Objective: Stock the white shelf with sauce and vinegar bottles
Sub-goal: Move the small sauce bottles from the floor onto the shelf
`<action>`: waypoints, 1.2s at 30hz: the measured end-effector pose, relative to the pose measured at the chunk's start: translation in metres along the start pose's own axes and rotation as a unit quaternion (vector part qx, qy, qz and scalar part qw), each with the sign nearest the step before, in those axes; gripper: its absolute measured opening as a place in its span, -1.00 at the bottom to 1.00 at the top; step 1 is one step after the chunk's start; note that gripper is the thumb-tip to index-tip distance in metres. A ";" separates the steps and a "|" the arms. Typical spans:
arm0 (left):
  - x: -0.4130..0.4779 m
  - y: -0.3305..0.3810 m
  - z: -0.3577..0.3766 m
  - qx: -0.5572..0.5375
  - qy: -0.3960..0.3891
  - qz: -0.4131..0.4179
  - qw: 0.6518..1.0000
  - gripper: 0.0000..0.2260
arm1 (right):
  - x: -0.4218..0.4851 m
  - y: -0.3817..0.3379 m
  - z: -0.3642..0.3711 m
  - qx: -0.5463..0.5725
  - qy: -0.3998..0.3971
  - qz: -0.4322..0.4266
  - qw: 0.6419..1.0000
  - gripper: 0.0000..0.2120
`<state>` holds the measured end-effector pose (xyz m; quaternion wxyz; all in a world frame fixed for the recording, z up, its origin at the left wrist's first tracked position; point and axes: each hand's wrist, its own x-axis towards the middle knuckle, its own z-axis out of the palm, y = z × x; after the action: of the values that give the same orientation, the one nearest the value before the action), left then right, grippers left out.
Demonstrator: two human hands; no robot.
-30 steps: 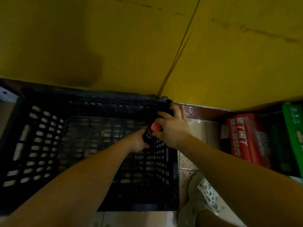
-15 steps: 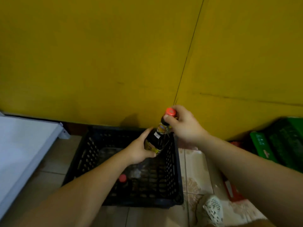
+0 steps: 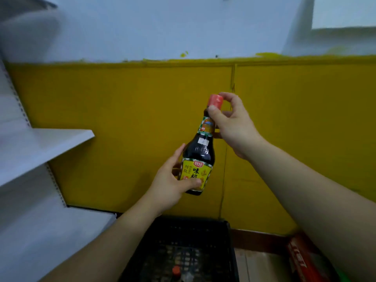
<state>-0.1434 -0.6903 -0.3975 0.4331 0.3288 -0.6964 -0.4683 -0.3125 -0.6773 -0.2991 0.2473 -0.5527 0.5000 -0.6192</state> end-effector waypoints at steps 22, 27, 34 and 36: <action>-0.125 0.159 -0.079 -0.074 0.098 0.074 0.990 -0.27 | -0.058 -0.170 0.067 -0.021 -0.140 -0.101 0.985 -0.21; -0.155 0.169 -0.108 -0.066 0.162 0.075 0.982 -0.44 | -0.072 -0.184 0.103 -0.024 -0.189 -0.118 0.974 -0.20; -0.183 0.168 -0.132 -0.037 0.228 0.073 0.970 -0.48 | -0.087 -0.193 0.141 -0.001 -0.250 -0.119 0.961 -0.22; -0.193 0.168 -0.136 -0.028 0.247 0.065 0.967 -0.44 | -0.091 -0.199 0.150 -0.003 -0.288 -0.110 0.951 -0.23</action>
<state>0.0504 -0.5154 -0.2721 0.6300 0.3760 -0.5744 -0.3631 -0.0998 -0.5758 -0.1778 0.3093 -0.7595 0.3462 -0.4556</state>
